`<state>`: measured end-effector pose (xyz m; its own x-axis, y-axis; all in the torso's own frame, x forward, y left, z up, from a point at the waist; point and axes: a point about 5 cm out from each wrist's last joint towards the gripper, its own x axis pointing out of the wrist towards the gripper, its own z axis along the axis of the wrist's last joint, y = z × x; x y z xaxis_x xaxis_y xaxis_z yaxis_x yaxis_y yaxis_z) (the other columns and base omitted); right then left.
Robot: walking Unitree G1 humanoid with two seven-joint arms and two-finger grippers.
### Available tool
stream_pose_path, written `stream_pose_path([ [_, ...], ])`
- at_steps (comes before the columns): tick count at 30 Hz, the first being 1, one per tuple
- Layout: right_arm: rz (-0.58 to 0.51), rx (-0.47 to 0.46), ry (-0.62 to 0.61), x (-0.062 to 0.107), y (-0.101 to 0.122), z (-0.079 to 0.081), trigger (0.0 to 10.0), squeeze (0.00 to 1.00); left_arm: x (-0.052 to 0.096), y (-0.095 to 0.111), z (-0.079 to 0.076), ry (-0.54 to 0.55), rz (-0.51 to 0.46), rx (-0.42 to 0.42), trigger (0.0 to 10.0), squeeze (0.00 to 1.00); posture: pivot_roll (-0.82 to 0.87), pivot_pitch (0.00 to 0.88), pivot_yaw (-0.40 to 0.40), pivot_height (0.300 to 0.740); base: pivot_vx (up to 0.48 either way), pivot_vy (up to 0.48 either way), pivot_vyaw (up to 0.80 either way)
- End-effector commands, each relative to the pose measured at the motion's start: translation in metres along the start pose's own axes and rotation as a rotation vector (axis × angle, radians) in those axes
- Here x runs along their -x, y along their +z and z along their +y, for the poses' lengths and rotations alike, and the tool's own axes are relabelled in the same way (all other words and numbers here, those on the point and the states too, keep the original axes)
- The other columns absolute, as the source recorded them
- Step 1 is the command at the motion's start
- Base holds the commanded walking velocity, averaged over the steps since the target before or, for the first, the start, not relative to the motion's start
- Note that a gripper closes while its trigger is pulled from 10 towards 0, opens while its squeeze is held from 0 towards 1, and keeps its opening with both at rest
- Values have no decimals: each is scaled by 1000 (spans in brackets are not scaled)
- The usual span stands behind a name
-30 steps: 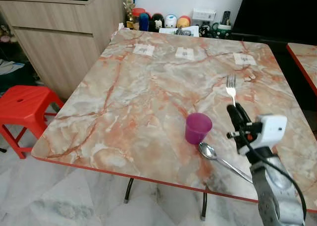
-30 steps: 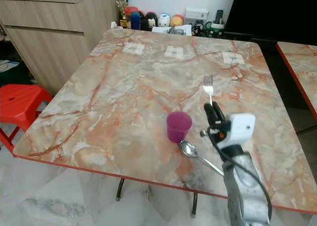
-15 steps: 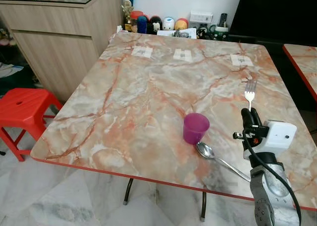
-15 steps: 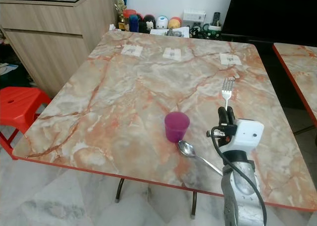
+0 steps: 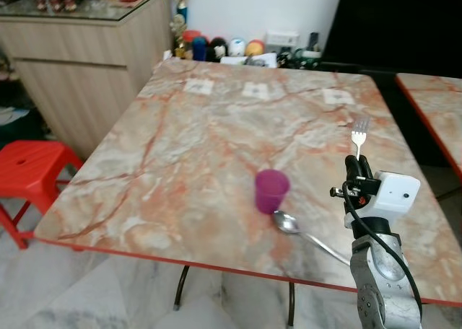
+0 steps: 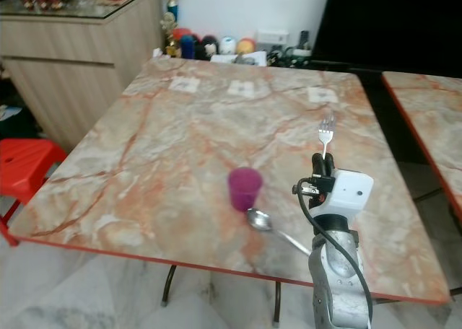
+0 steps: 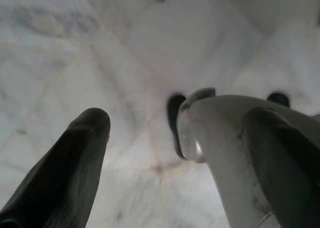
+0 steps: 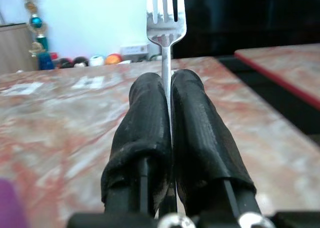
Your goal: Setting the table
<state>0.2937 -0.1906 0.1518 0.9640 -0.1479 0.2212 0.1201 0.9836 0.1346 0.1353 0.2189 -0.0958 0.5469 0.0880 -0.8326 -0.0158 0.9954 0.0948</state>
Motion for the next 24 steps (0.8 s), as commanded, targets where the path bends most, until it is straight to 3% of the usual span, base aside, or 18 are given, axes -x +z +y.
stream_pose_path([
  [1, 0, -2, 8, 0, 0, 5, 10000, 0, 3, -14, 2, 2, 54, -4, 10000, 0, -10, 3, -29, 740, 0, -390, 0],
  [24, -9, 48, 5, -6, -1, 10, 10000, 0, 3, -13, 2, 4, 51, 2, 10000, 0, 1, 49, -31, 740, 0, -389, 0],
])
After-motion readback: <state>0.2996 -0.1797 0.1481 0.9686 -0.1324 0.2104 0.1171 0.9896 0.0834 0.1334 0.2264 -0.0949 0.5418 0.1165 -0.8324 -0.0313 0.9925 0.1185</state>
